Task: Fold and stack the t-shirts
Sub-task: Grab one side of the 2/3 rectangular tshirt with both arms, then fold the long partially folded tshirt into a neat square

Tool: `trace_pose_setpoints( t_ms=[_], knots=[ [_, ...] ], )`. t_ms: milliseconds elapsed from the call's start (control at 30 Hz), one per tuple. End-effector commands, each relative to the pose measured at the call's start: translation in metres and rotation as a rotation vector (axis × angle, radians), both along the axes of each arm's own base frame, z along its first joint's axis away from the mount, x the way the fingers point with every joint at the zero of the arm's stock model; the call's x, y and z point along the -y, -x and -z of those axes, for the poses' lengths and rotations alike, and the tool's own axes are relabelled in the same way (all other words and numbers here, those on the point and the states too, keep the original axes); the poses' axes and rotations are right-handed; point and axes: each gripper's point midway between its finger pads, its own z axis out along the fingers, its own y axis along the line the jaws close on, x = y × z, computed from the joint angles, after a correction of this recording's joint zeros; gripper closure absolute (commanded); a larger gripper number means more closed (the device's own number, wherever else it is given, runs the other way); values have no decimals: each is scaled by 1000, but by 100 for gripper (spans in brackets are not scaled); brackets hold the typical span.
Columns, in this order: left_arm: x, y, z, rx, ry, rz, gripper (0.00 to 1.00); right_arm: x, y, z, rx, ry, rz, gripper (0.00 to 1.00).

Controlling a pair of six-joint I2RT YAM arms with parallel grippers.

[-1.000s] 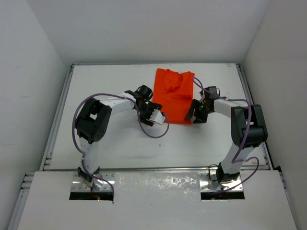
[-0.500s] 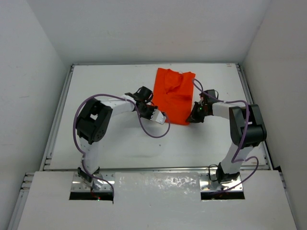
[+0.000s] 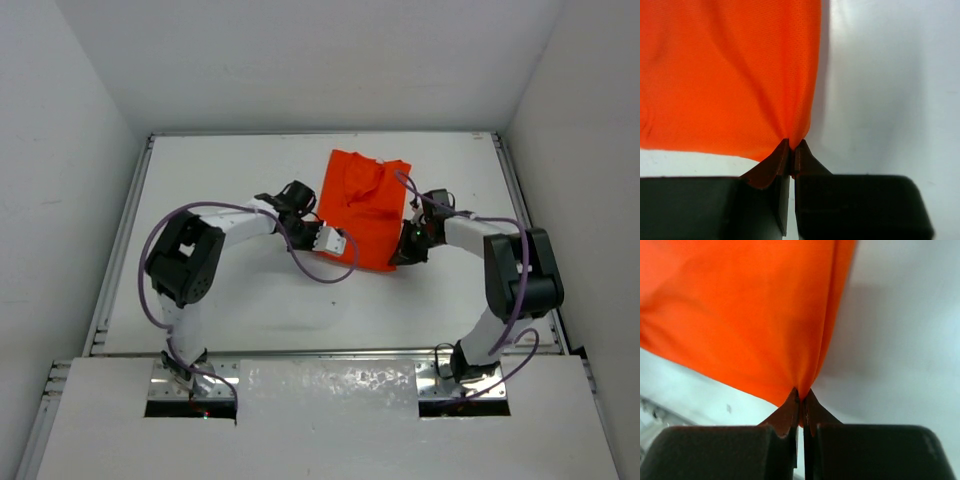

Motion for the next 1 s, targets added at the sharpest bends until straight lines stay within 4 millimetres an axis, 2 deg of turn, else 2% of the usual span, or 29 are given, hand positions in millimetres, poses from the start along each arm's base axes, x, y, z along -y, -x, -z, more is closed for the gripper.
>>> trace_pose_setpoints(
  t_ms=[0,33,67,100,133,233,367,467,567,667,733,800,867,900,967],
  knots=[
    [-3,35,-34,-55,24,-36,100,2,36,-20,-9,12,-95,100],
    [-11,52,-31,-104,-8,-45,100,2,49,-22,-35,8,-116,100],
    [-10,63,-41,-101,-6,-34,100,2,59,-29,-29,0,-130,100],
    [-18,82,-37,-149,-38,-31,100,3,72,-32,-50,7,-155,100],
    [-19,91,-50,-139,-26,-29,100,2,81,-35,-53,11,-176,100],
    [-26,125,-64,-160,-41,-25,100,2,111,-46,-59,28,-226,100],
    [-34,152,-87,-223,-39,-58,100,4,157,-57,-138,37,-278,100],
    [-43,171,-102,-269,-41,-66,100,3,175,-75,-144,24,-294,100],
    [-46,191,-124,-316,-19,-68,100,2,180,-98,-122,12,-286,100],
    [-43,200,-150,-301,38,-75,100,-3,185,-117,-124,-19,-287,100],
    [-39,198,-163,-292,74,-90,100,-8,186,-128,-131,-50,-289,100],
    [-28,194,-185,-294,130,-118,100,-9,188,-138,-156,-63,-298,100],
    [-19,190,-197,-312,172,-145,100,-17,177,-157,-140,-92,-313,100],
    [-17,188,-198,-320,180,-158,100,-21,167,-169,-106,-105,-315,100],
    [-18,175,-190,-349,194,-216,100,-26,155,-168,-138,-119,-298,100]
  ],
)
